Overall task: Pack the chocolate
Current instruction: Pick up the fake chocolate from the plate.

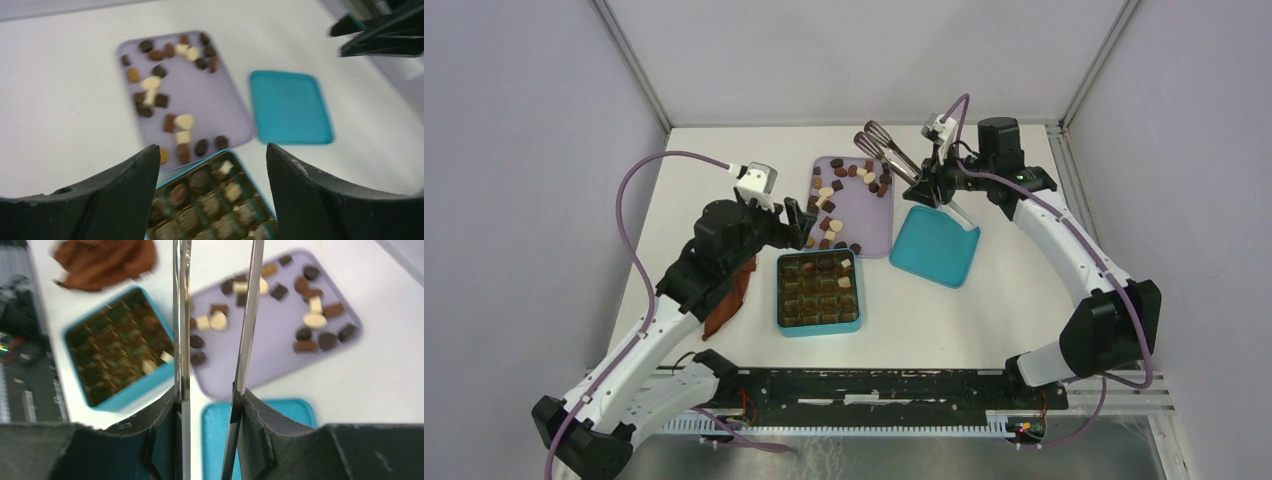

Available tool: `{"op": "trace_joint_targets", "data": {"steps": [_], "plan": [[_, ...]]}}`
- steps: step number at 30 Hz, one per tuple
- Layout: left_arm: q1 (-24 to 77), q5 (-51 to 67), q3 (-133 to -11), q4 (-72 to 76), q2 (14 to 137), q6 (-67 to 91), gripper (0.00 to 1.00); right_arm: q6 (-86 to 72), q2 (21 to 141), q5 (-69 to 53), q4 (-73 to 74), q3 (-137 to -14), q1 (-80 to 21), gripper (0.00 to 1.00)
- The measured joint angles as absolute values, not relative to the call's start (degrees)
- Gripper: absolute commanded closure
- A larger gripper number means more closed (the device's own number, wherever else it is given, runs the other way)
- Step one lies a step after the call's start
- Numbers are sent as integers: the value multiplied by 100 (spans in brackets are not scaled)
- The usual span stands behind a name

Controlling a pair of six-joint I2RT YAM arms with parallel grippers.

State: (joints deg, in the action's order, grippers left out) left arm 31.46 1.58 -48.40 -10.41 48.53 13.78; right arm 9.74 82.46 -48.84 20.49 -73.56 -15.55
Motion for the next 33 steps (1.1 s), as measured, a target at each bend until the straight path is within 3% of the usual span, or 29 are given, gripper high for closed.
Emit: {"op": "trace_joint_targets", "data": {"steps": [9,15,33], "plan": [[2707,-1227,-4862,-2095,5518,528,17,2641,9443,-2921,3629,-7811,-2143,56],[2707,-1527,-4731,-2139,5535,491,17,3133,10471,-2255,4272,-8538,-2405,56],[2683,-1640,-4705,-2139,5557,482,17,3389,12499,-1798,5083,-10541,-2792,56]]}}
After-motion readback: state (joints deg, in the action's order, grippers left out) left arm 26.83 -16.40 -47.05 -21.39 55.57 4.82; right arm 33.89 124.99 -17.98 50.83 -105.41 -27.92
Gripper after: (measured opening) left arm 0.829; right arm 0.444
